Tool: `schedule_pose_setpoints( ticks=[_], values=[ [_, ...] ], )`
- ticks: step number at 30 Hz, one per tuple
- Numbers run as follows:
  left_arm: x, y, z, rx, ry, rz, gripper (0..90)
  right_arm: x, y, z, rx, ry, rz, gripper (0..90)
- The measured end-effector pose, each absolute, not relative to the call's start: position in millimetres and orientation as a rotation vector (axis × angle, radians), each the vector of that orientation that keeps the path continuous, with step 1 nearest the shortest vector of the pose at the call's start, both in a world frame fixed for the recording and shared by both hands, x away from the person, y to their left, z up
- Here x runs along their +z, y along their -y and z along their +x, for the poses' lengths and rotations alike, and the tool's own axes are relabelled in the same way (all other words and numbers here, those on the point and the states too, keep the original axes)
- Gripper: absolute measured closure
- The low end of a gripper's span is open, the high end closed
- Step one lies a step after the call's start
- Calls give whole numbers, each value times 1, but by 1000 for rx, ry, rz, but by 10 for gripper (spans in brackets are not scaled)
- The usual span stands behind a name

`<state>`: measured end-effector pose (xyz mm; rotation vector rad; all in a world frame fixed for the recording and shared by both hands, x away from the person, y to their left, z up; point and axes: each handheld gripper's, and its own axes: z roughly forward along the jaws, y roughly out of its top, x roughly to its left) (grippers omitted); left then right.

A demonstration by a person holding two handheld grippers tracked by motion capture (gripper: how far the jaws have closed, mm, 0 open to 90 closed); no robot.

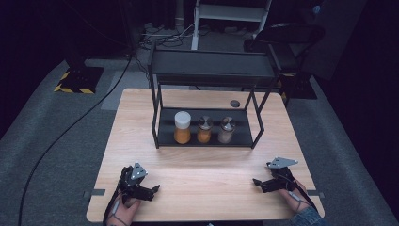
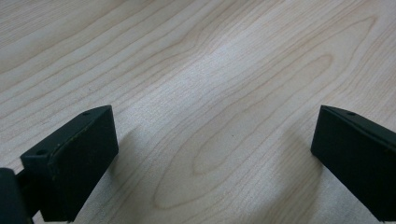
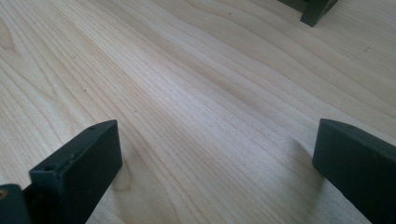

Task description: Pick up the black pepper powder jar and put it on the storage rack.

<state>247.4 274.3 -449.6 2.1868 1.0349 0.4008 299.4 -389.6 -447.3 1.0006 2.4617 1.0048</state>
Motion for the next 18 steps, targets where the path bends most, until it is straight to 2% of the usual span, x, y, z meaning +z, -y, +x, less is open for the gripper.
schedule_pose_setpoints(
  ticks=[18],
  values=[
    [-450, -274, 247, 401, -1035, 2186, 6, -452, 392, 297, 1032, -2449, 996, 1]
  ],
)
